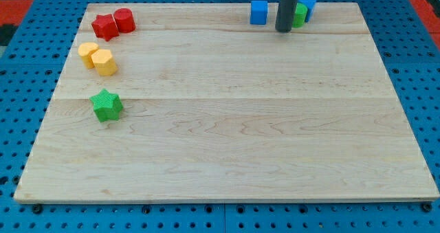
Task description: Move the green star into the blue cube
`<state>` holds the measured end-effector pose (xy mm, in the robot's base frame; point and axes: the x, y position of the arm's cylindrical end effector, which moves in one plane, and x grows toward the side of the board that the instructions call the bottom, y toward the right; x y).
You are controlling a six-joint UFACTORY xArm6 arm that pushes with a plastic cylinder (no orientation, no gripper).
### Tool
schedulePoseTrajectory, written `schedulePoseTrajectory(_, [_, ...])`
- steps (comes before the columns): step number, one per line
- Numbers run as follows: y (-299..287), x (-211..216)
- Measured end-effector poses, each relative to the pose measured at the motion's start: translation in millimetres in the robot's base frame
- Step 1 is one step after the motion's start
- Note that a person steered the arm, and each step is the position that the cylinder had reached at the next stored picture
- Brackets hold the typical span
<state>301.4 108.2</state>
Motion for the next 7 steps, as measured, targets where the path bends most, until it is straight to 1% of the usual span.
schedulePoseTrajectory(1, [-46.1,105.9])
schedulePoseTrajectory(2, [-104.0,184.3])
schedulePoseTrajectory(3, [-166.2,234.6])
schedulePoseTrajectory(4, [-247.5,225.1])
schedulePoseTrajectory(5, [-278.3,190.5])
schedulePoseTrajectory(6, [-296.8,174.1])
schedulePoseTrajectory(7, [-321.8,192.5])
